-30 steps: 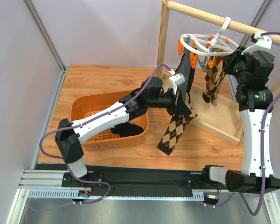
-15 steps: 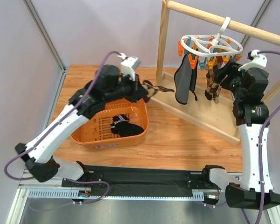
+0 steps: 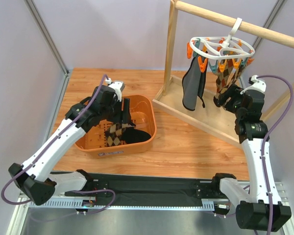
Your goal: Remove the socks clipped to the hanger
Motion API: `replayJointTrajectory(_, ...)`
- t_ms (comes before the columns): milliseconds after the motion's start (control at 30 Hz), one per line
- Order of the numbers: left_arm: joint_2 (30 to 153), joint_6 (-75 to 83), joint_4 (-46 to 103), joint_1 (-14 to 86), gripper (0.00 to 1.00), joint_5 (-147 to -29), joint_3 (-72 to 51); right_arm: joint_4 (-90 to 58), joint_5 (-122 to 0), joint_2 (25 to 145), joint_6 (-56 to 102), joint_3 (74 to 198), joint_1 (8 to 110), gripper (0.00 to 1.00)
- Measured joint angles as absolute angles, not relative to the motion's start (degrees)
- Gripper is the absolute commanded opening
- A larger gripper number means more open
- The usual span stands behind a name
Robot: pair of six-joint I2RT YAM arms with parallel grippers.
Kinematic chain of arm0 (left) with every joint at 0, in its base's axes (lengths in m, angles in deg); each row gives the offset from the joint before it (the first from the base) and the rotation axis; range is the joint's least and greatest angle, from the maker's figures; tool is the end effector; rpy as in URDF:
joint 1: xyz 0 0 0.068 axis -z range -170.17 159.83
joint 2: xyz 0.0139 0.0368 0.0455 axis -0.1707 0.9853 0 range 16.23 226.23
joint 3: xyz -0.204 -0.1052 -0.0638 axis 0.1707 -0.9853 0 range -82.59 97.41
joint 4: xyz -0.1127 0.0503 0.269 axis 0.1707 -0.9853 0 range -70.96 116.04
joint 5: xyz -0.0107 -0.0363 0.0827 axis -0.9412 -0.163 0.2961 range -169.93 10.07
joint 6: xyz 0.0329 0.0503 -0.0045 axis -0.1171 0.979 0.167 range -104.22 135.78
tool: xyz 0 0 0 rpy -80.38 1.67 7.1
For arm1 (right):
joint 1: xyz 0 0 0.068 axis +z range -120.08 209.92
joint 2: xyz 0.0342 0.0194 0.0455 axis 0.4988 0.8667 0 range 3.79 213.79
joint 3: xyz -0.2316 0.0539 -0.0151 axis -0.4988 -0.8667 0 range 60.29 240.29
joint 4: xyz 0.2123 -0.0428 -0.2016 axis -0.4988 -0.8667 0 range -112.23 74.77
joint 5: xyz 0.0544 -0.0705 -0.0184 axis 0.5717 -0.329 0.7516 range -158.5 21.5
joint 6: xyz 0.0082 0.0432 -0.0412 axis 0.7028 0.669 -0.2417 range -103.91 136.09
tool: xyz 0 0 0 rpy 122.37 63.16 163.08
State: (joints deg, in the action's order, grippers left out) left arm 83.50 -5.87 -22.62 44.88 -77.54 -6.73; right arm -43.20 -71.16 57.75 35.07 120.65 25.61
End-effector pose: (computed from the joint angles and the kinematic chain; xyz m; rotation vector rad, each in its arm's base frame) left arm 0.2400 -0.1663 0.3488 0.2476 2.3009 -0.4692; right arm 0.2681 -0.0224 0.3453 0.4234 1.9023 0.1243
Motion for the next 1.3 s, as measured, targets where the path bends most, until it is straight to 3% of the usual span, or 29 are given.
replayJointTrajectory(133,86.10,-5.93,-23.43,44.24,0.84,-78.61,-8.59,-39.72,-73.02,59.56,34.20,116.45,25.61,0.73)
replayJointTrajectory(300,85.29,-5.50,-22.73,44.24,0.85,-82.89,-7.54,-35.00,-75.57,62.62,32.60,114.20,25.61,0.67)
replayJointTrajectory(500,82.45,-5.32,-19.73,44.24,0.81,-90.30,-7.04,-27.22,-77.34,68.92,30.11,114.03,25.61,0.53)
replayJointTrajectory(667,80.92,-5.61,-15.82,44.24,0.76,-96.10,-7.11,-26.02,-77.30,73.57,28.60,114.38,25.87,0.19)
replayJointTrajectory(700,80.81,-5.78,-14.53,44.24,0.76,-97.17,-7.32,-26.67,-77.28,73.64,28.56,114.68,26.11,0.06)
replayJointTrajectory(733,80.79,-5.91,-13.42,44.24,0.75,-98.06,-7.67,-28.01,-77.30,73.48,28.38,115.36,26.39,0.01)
replayJointTrajectory(967,81.86,-7.05,-7.12,46.19,0.74,-102.22,-10.56,-35.74,-75.97,63.85,29.41,117.41,27.92,0.00)
replayJointTrajectory(1067,82.60,-7.40,-5.16,47.45,0.75,-102.85,-10.56,-37.64,-77.08,60.94,29.61,119.03,27.92,0.05)
replayJointTrajectory(1300,82.56,-8.36,-2.10,48.07,0.75,-103.68,-10.93,-40.11,-75.38,61.29,30.09,119.95,27.92,0.00)
